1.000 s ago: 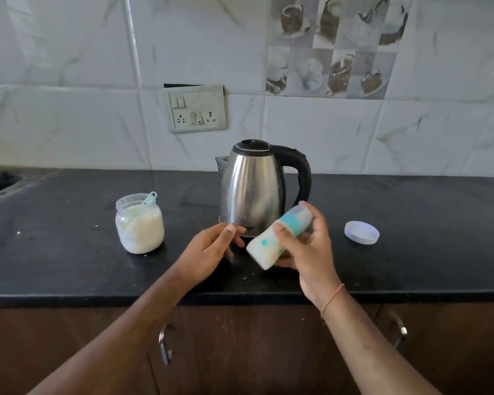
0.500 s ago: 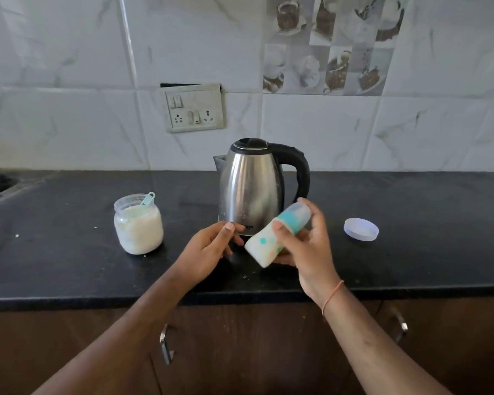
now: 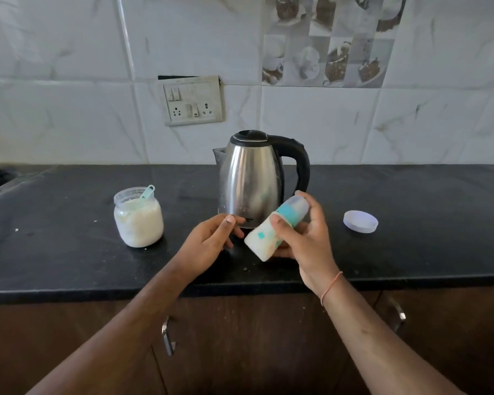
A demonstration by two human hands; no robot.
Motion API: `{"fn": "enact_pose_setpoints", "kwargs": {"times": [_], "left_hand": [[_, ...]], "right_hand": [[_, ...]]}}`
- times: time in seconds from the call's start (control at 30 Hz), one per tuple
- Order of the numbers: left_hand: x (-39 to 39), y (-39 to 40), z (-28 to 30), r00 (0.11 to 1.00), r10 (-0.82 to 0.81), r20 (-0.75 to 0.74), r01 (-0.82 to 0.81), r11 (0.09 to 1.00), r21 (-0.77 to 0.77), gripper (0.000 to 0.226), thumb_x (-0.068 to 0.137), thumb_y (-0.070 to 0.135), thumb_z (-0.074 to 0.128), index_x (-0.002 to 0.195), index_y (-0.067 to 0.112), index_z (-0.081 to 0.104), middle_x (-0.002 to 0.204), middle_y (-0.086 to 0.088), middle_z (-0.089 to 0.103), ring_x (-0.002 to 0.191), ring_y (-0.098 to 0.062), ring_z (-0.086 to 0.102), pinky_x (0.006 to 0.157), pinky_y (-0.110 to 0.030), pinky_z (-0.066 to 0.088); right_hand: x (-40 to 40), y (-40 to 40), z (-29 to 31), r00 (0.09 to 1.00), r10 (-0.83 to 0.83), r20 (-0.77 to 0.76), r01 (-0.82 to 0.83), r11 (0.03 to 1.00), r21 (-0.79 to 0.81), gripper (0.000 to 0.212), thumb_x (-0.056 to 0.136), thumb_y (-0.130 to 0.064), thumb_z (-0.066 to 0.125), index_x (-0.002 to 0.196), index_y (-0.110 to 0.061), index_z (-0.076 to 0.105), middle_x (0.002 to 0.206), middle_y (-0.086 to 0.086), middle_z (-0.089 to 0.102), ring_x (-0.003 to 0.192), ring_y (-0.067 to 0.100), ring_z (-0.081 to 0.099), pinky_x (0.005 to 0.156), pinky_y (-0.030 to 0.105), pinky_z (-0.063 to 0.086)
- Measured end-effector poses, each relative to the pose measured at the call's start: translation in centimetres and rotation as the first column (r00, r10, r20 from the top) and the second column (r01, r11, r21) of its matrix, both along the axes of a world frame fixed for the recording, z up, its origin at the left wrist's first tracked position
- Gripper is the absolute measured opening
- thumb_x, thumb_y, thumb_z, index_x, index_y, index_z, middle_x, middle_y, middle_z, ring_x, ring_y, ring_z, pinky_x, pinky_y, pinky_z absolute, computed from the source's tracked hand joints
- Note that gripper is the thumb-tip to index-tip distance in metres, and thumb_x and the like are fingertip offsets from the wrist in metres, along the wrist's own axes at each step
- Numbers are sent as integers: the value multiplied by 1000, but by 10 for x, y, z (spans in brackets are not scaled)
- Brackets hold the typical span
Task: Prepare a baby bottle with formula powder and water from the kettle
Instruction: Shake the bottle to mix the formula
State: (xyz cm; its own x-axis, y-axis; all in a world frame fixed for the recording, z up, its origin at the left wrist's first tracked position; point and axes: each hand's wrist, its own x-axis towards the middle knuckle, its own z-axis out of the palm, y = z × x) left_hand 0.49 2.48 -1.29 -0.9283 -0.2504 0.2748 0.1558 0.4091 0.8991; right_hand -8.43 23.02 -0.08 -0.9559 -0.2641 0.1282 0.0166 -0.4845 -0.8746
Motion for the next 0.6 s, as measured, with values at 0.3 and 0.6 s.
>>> {"fn": "enact_pose_setpoints", "kwargs": {"times": [0.3,0.6], "left_hand": [[-3,-3,-3,1000,18,0,-18,1000,-4,37,115,48,40,125,35,74,109,6,79,86,-15,72,82,-29,53],[-4,-3,-3,1000,10,-17,-10,1000,12,42,111,53,41,124,32,75,109,2,79,84,-12,71,80,-26,52]], "right_hand": [[-4,-2,1,998,-64,7,64,998,-11,65,93,-17,84,146,-35,52,131,4,65,115,28,75,73,48,68],[-9,1,3,981,-169,96,185,964,-193,65,96,-19,82,148,-36,47,132,2,65,113,27,76,73,46,68]]}}
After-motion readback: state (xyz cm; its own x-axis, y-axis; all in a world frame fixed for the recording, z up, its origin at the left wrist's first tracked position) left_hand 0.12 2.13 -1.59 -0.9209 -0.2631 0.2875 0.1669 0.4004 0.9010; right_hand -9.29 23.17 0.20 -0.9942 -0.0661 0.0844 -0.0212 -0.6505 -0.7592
